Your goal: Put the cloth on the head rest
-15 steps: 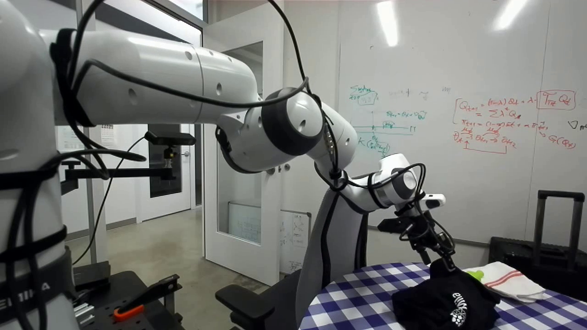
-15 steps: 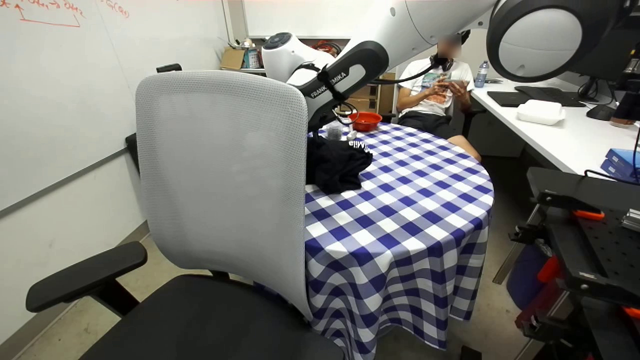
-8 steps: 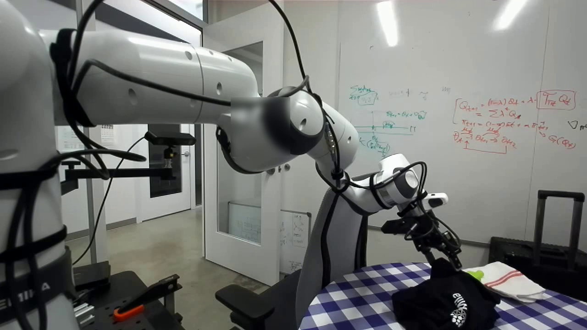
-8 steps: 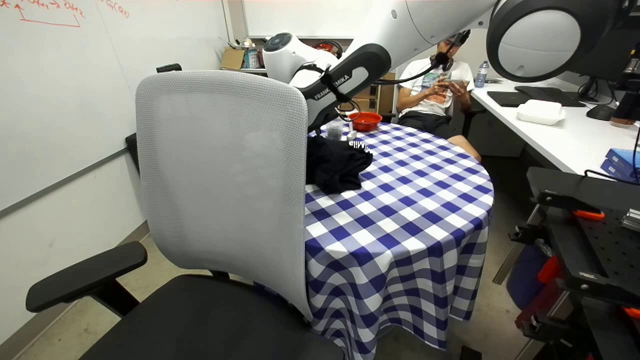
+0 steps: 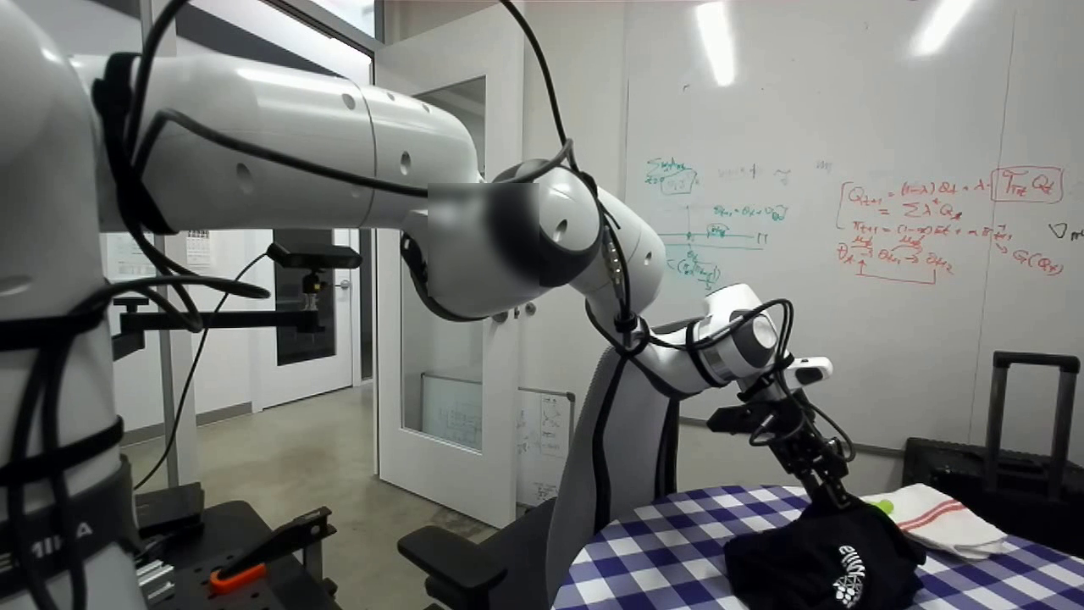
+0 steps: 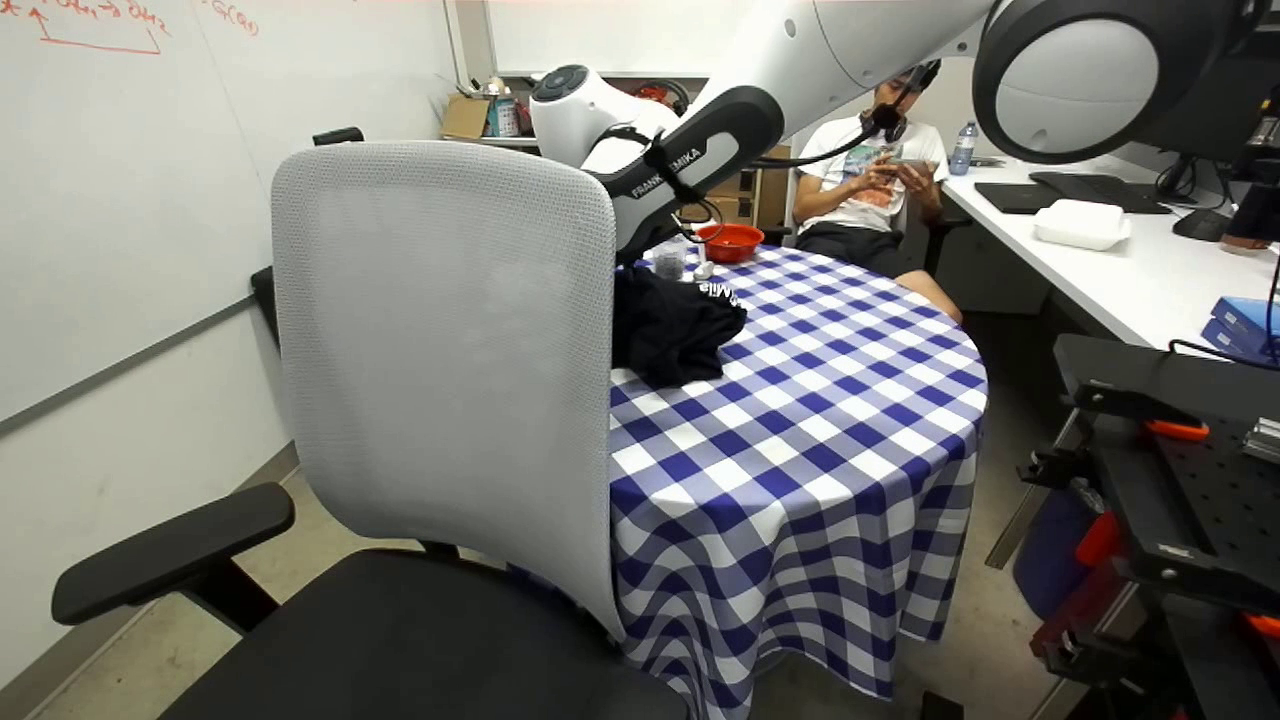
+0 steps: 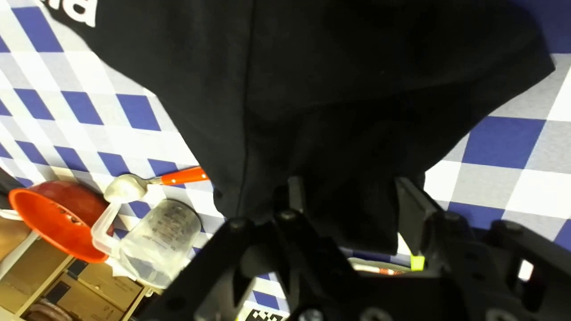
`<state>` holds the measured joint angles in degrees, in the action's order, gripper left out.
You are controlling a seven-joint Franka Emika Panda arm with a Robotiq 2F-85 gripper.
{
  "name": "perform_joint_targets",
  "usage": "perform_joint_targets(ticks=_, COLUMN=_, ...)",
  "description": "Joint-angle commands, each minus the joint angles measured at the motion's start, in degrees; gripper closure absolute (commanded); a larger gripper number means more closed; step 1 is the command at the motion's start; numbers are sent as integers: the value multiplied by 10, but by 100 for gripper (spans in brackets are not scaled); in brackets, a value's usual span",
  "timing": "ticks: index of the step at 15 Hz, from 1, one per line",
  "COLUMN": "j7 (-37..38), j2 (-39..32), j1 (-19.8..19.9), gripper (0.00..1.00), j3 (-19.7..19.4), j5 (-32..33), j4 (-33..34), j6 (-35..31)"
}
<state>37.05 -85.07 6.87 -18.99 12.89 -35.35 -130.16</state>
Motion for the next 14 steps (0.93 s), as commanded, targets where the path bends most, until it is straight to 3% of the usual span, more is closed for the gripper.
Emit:
perform_joint_targets(ticks=1, j7=-6, j2=0, j1=6, gripper=79, j3=12, j5=-2, j4=15, j6=11)
perform_joint_targets(ticks=3, j7=-7, j2=0, j1=12, gripper=95, j3=14, j5=-6, j4=24, j6=7)
perform_joint_targets(ticks=5, j7=-8, j2=-8, j1=20, gripper=100, j3=10, j5=-9, j4=56, j6=13)
perform_joint_targets(ticks=14, j7=1, j2=52, j1=21, gripper=97, j3=-28, j5=10, j4=81, j6=-35)
